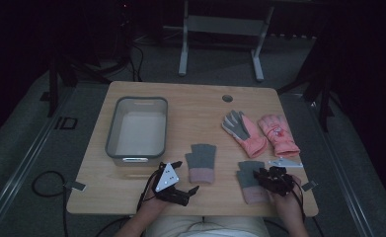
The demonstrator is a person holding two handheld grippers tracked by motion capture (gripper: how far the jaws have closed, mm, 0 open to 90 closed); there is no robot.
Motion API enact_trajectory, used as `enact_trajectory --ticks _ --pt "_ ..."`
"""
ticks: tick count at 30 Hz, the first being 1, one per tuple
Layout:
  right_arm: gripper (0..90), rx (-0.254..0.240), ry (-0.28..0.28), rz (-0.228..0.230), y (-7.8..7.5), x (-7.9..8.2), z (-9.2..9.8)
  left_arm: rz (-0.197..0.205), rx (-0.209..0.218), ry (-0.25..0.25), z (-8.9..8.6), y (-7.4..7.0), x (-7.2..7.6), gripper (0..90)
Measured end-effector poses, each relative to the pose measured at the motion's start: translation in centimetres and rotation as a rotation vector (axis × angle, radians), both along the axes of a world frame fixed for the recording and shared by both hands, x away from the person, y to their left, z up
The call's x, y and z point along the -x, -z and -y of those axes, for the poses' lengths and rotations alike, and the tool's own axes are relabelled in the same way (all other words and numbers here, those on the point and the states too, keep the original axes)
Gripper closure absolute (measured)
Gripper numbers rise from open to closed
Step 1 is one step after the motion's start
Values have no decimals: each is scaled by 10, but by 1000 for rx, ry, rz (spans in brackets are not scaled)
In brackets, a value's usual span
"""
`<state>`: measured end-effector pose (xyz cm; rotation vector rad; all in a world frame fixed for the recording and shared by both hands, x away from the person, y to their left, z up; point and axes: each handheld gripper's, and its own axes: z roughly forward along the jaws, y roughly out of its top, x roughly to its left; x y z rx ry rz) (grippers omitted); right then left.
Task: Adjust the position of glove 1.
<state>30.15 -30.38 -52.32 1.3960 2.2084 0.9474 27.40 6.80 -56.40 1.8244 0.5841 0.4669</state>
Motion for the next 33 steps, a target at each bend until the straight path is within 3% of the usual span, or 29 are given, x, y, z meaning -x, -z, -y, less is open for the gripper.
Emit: enact_trajectory --ticks 1,5,9,12,15,19,25,27,33 --pt "635 -15 -33 -12 -2 -4 3 -1 0 0 0 0 0 0" --pt "622 46 -109 -30 -8 -14 7 0 1 -5 0 0 0 0" --pt "601 67 -207 -44 -10 -16 6 0 3 -6 0 0 0 0" --pt "594 94 -239 -70 -5 -13 5 -2 6 -8 0 0 0 0" --pt "600 86 -241 -86 0 -9 5 -1 4 -7 0 0 0 0" --pt "603 125 -233 -97 11 -7 3 3 2 -8 0 0 0 0" --pt "679 125 -220 -63 16 -3 2 2 4 -9 0 0 0 0" --pt "785 109 -185 -56 17 -1 2 3 4 -10 0 0 0 0" --pt "851 109 -112 -48 14 5 -4 -2 4 -10 0 0 -1 0"
